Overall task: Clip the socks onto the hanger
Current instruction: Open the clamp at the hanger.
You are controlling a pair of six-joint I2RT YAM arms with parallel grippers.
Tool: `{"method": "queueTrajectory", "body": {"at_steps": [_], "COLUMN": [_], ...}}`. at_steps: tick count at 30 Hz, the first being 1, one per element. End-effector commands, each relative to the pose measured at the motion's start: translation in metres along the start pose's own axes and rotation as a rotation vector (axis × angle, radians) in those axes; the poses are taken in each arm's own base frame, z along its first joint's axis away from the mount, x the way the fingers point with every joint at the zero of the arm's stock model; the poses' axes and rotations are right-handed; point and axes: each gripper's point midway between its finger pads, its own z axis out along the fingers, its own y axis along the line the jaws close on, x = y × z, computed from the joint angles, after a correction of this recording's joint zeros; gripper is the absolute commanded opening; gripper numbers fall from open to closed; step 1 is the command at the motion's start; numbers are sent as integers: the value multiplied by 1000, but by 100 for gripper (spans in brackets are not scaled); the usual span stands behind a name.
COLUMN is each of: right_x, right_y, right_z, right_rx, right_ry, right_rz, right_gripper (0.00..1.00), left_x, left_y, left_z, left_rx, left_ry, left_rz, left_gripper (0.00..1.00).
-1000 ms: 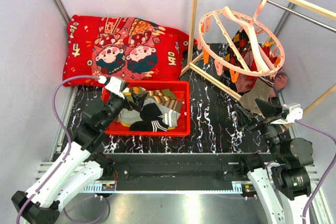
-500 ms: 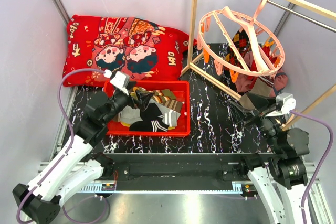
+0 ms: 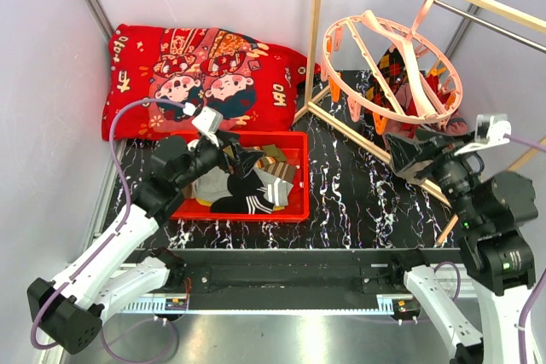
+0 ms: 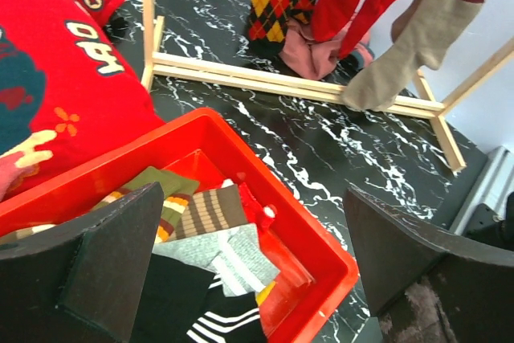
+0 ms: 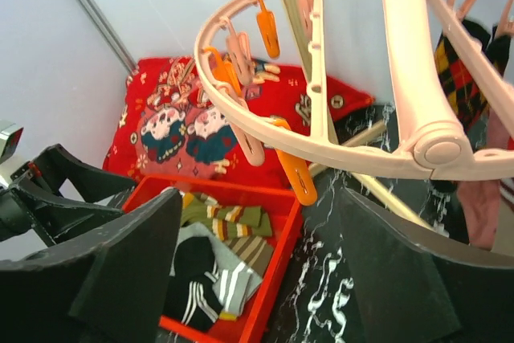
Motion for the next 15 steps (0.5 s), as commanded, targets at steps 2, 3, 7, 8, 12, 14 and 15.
{"method": "queueTrajectory", "body": {"at_steps": [2, 3, 7, 8, 12, 14, 15], "right_x": [26, 27, 28, 31, 30, 30, 30], "right_y": [-15, -15, -15, -16, -20, -24, -28], "right_z": [10, 10, 19, 24, 34, 39, 41], "right_rx": [110, 116, 124, 130, 155, 171, 186], "right_ry": [165, 171, 188, 202, 206, 199, 196], "right_rz": [111, 124, 151, 161, 175, 177, 177], "right_gripper": [82, 80, 77, 76, 74, 73, 73], "left_x": [-26, -25, -23, -23, -19, -17, -17], "left_y": [-18, -18, -18, -18, -18, -18, -17], "left_z": [-2, -2, -2, -3, -2, -1, -1], "left_rx": [72, 74, 72, 71, 74, 74, 71], "left_ry": [-66, -63, -55, -57, -48, -43, -44], "left_rz": [4, 4, -1, -4, -13, -18, -18], "left_gripper": [99, 99, 99, 99, 99, 99, 99]}}
